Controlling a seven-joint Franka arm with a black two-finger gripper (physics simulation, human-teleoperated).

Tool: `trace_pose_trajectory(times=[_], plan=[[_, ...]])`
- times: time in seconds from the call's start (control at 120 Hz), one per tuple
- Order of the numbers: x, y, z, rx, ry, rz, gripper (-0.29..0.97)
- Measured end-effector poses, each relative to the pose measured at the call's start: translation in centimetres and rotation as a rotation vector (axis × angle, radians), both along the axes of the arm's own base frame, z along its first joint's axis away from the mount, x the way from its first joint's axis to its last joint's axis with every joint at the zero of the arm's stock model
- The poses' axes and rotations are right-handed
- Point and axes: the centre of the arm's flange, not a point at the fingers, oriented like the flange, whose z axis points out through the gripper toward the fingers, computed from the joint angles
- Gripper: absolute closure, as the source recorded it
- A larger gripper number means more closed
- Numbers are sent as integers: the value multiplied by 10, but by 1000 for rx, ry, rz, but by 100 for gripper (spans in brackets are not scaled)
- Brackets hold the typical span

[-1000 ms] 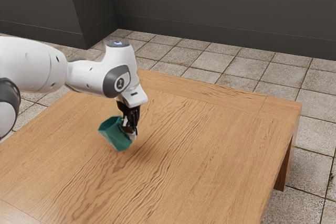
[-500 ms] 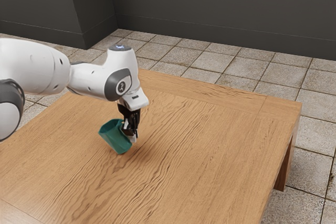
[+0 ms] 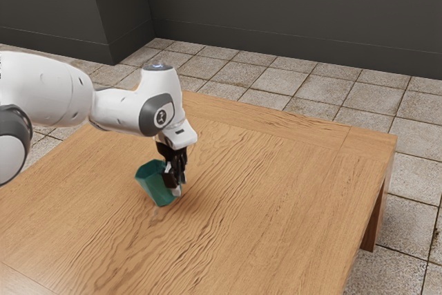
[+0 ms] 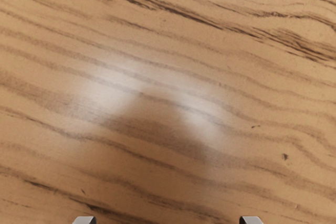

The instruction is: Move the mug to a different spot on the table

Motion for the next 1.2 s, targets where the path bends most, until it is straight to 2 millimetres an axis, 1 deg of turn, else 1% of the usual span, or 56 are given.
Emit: trace_pose_trajectory(times=[0.067,0.142,0.458,0.633,0.767,0.8,0.833,0.867,0.9,0.933,0.967,1.008,1.033,1.092,1.125,1.167,1.2], plan=[[-6,-15,-7,-43,17,16,35],[-9,-22,-11,-70,24,34,34],[-9,-25,-11,-98,20,72,32],[-7,-28,1,-106,0,74,32],[-6,-49,13,-122,-23,44,32],[-7,-57,19,-129,-33,29,31],[-8,-66,28,-136,-45,14,27],[-9,-72,46,-148,-66,0,23],[-14,-84,76,-164,-95,-22,20],[-24,-100,114,-161,-133,-65,17],[-32,-119,155,-147,-170,-105,14],[-36,-136,208,-125,-202,-125,12],[-40,-143,239,-114,-218,-123,11],[-51,-152,327,-96,-283,-92,8],[-62,-155,367,-80,-304,-65,7],[-81,-156,401,-58,-311,-25,6],[-94,-157,416,-36,-304,7,5]])
